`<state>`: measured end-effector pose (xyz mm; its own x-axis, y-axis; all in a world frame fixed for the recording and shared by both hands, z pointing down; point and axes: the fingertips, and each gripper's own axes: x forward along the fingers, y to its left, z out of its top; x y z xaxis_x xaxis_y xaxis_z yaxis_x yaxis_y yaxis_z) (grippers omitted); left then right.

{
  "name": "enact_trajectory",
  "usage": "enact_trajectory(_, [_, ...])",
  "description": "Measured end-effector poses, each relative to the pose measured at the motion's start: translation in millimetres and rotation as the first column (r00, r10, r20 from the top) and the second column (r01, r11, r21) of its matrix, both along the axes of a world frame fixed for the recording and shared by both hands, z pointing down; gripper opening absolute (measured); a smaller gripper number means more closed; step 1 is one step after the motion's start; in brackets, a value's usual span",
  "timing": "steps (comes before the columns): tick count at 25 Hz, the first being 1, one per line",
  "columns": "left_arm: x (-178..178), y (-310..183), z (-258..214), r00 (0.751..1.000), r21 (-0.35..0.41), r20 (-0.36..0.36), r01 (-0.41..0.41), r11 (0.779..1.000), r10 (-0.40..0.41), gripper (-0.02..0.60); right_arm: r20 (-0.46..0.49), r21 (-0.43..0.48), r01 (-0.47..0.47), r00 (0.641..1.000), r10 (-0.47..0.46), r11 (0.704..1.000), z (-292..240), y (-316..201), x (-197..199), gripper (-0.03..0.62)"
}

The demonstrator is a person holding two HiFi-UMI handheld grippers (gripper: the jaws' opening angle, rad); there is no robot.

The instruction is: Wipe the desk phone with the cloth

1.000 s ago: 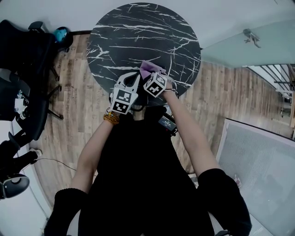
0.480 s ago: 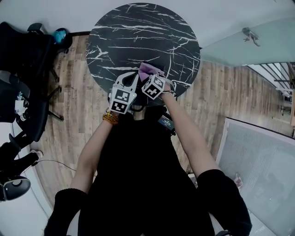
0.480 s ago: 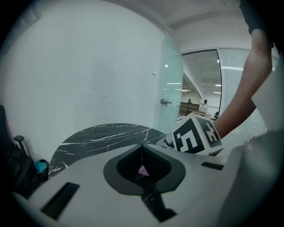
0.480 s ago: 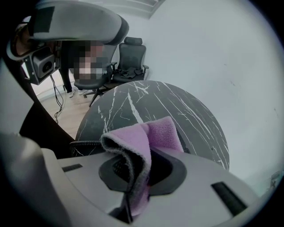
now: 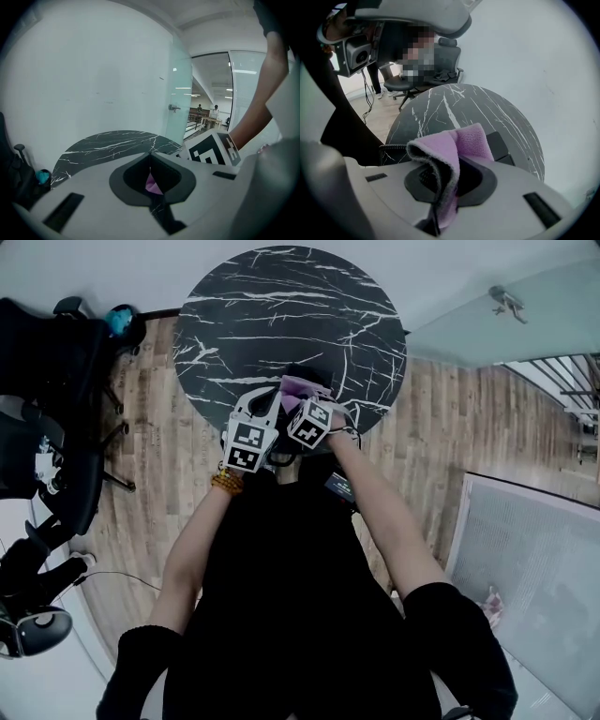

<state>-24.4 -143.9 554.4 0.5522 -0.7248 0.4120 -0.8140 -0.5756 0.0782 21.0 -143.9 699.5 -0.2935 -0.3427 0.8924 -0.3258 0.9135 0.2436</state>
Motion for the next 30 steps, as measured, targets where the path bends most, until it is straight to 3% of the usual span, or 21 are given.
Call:
enact_trajectory(23, [-3.6, 4.7, 9.4, 1.0, -0.009, 0.005, -0.008, 1.0, 0.008, 0.014, 0.011, -0.054, 0.02, 1.0, -0.02, 0.998, 15.5, 38.5, -9.5, 0.058])
enact_trajectory(30, [-3.6, 4.4, 7.6, 1.0, -0.009, -0.001, -0.005, 1.0, 0.005, 0.014, 0.015, -0.107, 0.023, 1.0, -0.022, 0.994, 23.8, 53.0, -10.8, 0.058])
